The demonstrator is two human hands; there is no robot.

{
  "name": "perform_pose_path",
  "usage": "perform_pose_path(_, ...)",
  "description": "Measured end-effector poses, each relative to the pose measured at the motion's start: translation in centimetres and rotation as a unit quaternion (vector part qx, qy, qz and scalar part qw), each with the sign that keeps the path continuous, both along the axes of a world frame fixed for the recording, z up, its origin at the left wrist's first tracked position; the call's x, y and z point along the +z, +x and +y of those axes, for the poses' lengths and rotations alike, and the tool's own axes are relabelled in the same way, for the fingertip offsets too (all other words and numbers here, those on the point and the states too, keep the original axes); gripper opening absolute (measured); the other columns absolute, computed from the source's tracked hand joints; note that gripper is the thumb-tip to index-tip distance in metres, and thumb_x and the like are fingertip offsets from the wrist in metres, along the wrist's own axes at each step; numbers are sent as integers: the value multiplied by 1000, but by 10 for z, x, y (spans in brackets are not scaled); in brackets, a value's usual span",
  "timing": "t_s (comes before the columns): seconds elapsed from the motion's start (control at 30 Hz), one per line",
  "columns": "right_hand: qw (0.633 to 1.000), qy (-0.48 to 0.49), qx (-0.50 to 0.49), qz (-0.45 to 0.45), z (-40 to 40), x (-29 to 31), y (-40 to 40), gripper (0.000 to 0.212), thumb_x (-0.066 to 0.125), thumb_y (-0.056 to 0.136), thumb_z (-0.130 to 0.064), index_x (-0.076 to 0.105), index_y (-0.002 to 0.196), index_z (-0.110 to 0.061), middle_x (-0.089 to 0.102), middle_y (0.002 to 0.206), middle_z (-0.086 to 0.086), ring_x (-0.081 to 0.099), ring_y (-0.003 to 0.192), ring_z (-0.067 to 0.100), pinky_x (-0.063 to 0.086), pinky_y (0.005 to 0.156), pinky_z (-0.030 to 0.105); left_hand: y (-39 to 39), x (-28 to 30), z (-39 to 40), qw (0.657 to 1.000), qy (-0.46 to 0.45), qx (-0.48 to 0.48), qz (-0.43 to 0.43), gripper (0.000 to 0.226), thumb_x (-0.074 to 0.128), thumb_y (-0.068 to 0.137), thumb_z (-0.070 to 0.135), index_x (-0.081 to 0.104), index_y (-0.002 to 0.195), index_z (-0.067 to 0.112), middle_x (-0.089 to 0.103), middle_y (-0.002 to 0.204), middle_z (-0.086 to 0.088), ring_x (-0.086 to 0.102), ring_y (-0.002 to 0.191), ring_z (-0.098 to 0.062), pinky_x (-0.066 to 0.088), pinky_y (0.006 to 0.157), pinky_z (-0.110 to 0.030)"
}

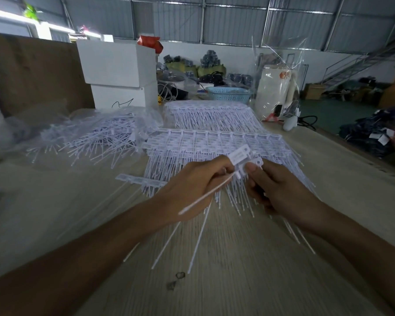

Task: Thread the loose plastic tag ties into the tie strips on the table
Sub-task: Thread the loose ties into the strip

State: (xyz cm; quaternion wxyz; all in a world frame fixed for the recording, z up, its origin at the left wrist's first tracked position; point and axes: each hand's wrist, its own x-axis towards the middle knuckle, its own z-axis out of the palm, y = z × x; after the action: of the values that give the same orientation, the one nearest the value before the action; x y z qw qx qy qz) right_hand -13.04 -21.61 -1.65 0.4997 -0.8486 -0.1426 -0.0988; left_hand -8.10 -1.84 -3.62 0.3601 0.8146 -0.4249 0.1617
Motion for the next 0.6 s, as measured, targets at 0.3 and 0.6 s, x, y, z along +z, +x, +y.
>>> perform_pose_path(0.3,998,-52,17,-28,-13,-1,7,37,45,104,-29,41,71,-13,42,49,-7,38,39,1,32,42,10,-3,6,4,999,10,-15,-37,18,54,102,23,65,107,9,69,89,2,64,77,-9,50,69,-31)
perform_pose_path(0.6,983,154,-58,86,-41,7,15,34,44,105,-36,58,84,-13,24,59,-6,20,49,10,21,43,20,-3,8,6,998,-67,-4,-10,18,72,91,22,69,107,13,71,91,10,66,84,0,50,73,-16)
